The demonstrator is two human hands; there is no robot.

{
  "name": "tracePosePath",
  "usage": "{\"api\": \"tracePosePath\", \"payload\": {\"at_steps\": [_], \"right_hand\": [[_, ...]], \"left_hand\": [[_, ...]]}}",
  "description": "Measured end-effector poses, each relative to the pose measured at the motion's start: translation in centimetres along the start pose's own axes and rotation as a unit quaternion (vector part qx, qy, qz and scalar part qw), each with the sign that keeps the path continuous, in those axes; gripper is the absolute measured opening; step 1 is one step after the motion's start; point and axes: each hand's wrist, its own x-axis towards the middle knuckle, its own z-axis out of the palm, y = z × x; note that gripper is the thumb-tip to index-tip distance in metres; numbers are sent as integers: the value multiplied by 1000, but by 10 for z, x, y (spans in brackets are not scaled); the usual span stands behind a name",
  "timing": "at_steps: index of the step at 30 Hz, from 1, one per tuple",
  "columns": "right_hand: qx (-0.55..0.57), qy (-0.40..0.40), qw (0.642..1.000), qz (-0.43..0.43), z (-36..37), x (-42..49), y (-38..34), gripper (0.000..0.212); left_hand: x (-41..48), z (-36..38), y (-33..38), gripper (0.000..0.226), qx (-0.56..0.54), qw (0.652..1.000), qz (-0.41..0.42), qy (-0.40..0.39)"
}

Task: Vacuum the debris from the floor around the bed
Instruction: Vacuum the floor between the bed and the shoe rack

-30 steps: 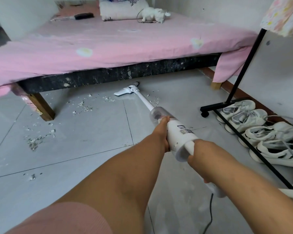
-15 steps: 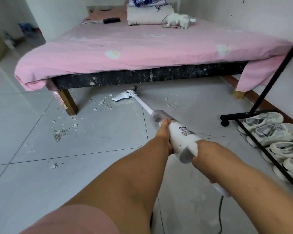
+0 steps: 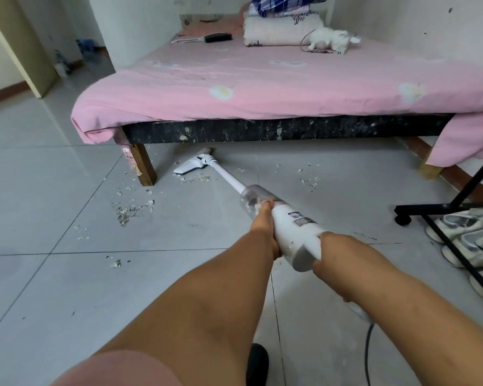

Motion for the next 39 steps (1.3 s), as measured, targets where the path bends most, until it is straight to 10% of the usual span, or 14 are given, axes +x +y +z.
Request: {"api": "tracePosePath", "payload": {"at_steps": [20,34,39], "right_hand": [[-23,190,975,-116,18,25,23,9],[-46,174,974,-137,6,37,-9,9],[-67,32,997,-19,-9,34,-34,39]], "left_hand": [[2,21,4,65,-16,999,-14,-41],[12,4,32,60,-70,997,5,-30],[13,-5,35,61,-76,997,6,-15]]}}
